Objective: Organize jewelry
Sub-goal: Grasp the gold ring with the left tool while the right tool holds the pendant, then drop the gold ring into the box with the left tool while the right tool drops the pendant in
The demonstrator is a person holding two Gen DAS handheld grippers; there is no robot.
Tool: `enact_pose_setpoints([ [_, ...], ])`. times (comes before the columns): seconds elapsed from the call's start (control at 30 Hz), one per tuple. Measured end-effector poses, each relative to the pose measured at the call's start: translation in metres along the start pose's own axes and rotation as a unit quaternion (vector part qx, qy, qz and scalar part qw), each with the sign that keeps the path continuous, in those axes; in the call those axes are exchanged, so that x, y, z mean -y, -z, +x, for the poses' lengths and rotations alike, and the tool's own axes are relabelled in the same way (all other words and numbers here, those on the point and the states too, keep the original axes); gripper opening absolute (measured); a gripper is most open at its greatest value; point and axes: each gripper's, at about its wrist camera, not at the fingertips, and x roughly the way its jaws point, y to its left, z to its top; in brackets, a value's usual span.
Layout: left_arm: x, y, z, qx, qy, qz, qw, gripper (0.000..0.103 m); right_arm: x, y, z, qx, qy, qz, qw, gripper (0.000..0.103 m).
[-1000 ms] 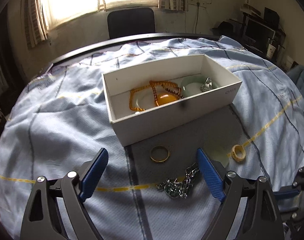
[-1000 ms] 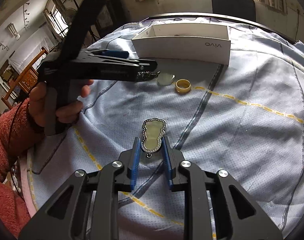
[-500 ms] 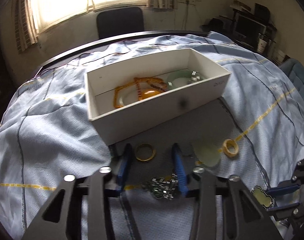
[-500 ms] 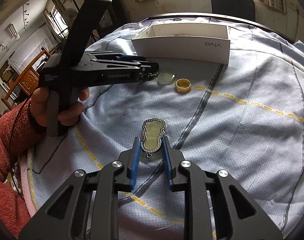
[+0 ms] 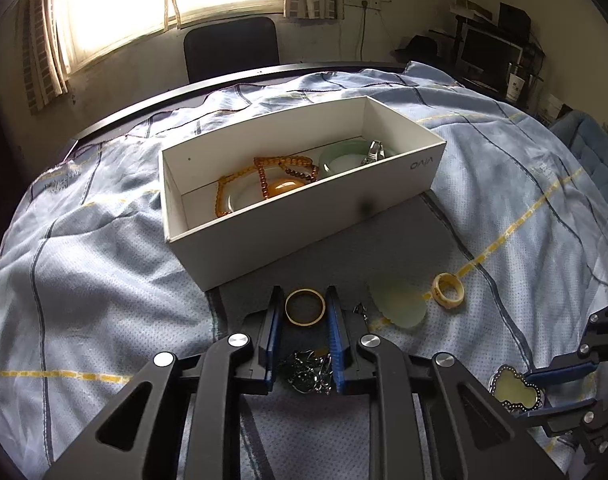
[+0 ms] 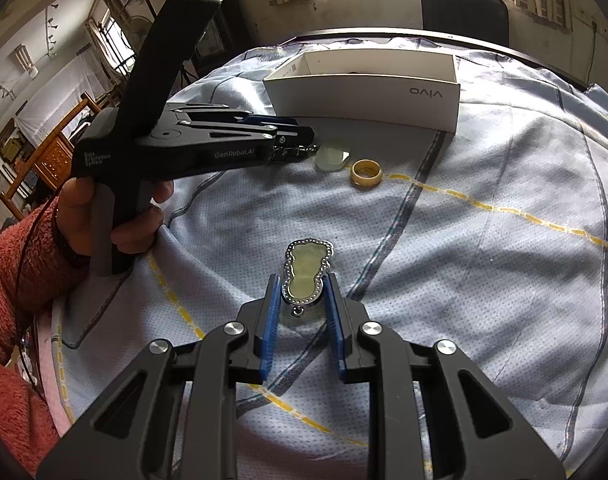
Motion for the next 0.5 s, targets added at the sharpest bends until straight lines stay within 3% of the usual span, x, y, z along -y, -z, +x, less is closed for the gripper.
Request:
enact_pose_setpoints([
  [0.23, -0.021, -0.002, -0.004, -0.008, 0.023, -0.044, 0.9988, 0.021, -0.002, -0.001, -0.003, 0.003, 0.000, -0.003, 1.000, 0.022],
  [0.5, -0.035, -0.009, -0.027, 0.011, 0.045, -0.069, 0.9965, 0.021, -0.003, -0.002, -0.008, 0.011, 0.000, -0.006, 1.000, 0.022],
])
